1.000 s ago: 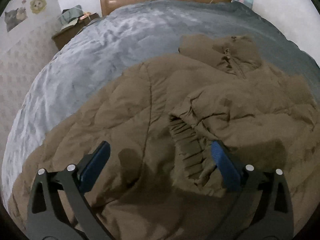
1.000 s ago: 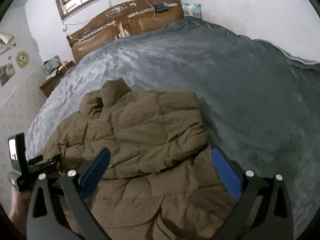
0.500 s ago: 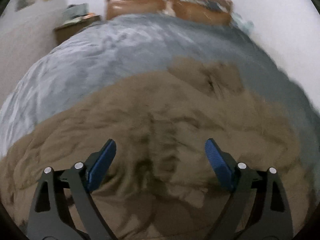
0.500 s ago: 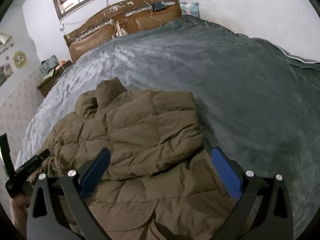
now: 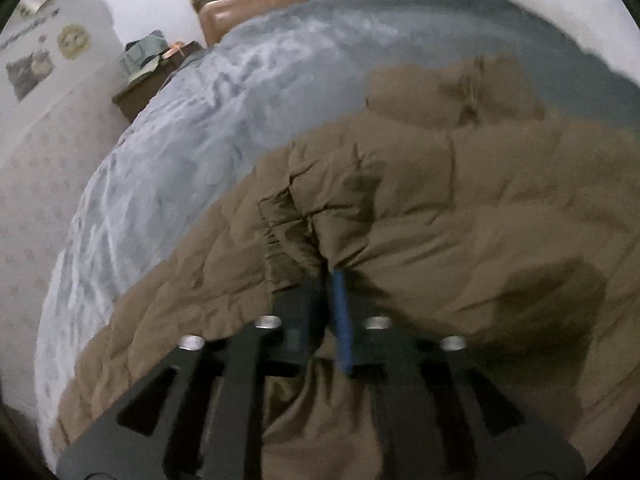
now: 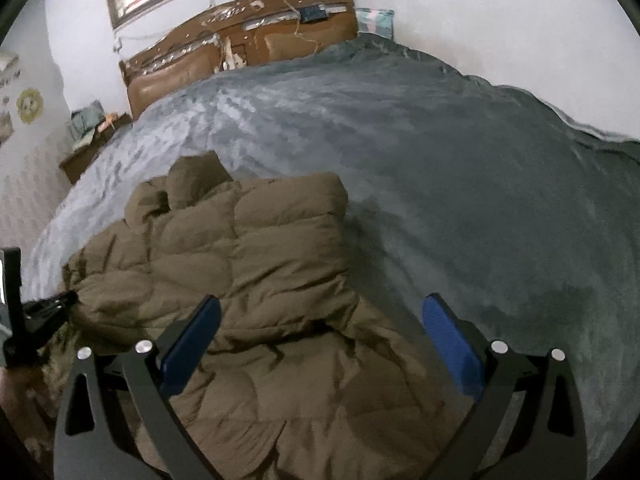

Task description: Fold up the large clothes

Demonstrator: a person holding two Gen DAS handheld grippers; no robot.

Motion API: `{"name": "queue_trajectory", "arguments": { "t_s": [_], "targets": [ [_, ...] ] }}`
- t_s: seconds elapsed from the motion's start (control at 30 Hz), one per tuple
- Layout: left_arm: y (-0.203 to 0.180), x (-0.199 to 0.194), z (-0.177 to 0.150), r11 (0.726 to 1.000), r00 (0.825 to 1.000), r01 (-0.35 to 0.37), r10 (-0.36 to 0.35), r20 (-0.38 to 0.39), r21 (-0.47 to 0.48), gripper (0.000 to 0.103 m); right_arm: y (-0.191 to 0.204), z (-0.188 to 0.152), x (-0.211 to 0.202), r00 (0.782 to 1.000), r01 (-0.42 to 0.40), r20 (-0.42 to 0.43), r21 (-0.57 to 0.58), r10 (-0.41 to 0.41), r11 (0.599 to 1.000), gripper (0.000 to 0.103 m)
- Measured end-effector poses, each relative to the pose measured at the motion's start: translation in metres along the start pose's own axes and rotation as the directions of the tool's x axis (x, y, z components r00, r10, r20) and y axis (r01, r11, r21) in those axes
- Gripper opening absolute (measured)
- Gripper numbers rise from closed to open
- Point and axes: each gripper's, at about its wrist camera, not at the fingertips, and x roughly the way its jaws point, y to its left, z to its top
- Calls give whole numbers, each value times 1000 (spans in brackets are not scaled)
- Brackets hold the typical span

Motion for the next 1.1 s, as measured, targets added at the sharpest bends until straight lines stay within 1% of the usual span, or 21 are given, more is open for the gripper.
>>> {"name": "queue_trajectory", "arguments": {
  "t_s": [0.07,0.1,0.13,0.17,0.2,0.23,0.3,0.37,0.43,0.5,0.53,0.57,0.6,0.7,0.77,0.83,0.93,1.0,1.03,1.07,1.1],
  "targets": [
    [4,-3,-13,1000,1000,2,-3,12,20,50,2,-2,12,1000,1,-28,-17,-1,1000,101],
    [8,-6,-17,1000,1000,8,-9,16,17,69,3,-4,15,999,-3,-42,-19,2,1000,101],
    [19,-15,-23,1000,999,-3,3,34,-3,83,4,-5,14,999,-5,-42,-18,5,1000,101],
    [33,-26,-31,1000,998,-1,3,56,-29,87,5,-5,9,999,-13,-31,-18,12,1000,101],
    [47,-34,-40,999,997,10,-6,73,-51,95,5,-5,5,1000,-18,-24,-20,17,1000,101],
    [65,-48,-52,995,996,43,-36,87,-88,99,7,-6,-1,1000,-22,-15,-22,21,1000,101],
    [90,-71,-77,990,993,78,-67,96,-118,100,9,-8,-17,999,-39,15,-27,40,999,101],
    [109,-87,-98,992,994,60,-49,94,-114,100,11,-11,-29,998,-57,29,-22,58,998,101],
    [129,-112,-139,995,995,27,-17,98,-96,100,11,-14,-41,997,-71,39,-10,72,997,101],
    [139,-129,-165,998,995,-36,41,87,-54,100,8,-24,-57,994,-94,51,9,94,995,101],
    [148,-137,-192,996,993,-90,91,81,-20,100,6,-31,-68,992,-108,60,22,107,994,101],
    [162,-142,-211,993,990,-118,118,77,-5,100,4,-37,-79,990,-125,70,31,122,992,101],
    [166,-143,-223,990,988,-140,138,72,11,100,3,-42,-86,988,-135,78,35,132,990,101],
    [195,-148,-278,971,972,-234,232,43,41,100,4,-60,-111,983,-151,106,19,148,988,101],
    [204,-146,-297,965,966,-259,258,24,35,100,4,-71,-122,982,-154,114,15,151,988,101],
    [213,-142,-314,965,966,-257,257,5,46,100,0,-79,-128,981,-164,109,26,160,986,101],
    [217,-132,-330,944,949,-316,316,9,101,100,-8,-88,-136,980,-171,111,63,164,983,101],
    [219,-121,-333,927,936,-352,353,15,127,99,-12,-94,-144,979,-181,116,91,170,979,101],
    [222,-117,-334,926,934,-356,357,18,129,87,-13,-98,-148,978,-186,119,100,174,977,101],
    [225,-110,-334,927,935,-351,354,1,135,71,-13,-100,-152,977,-188,120,100,176,977,101],
    [229,-102,-331,929,936,-341,350,-40,143,36,-12,-101,-155,977,-185,120,94,174,978,101]
  ]
}}
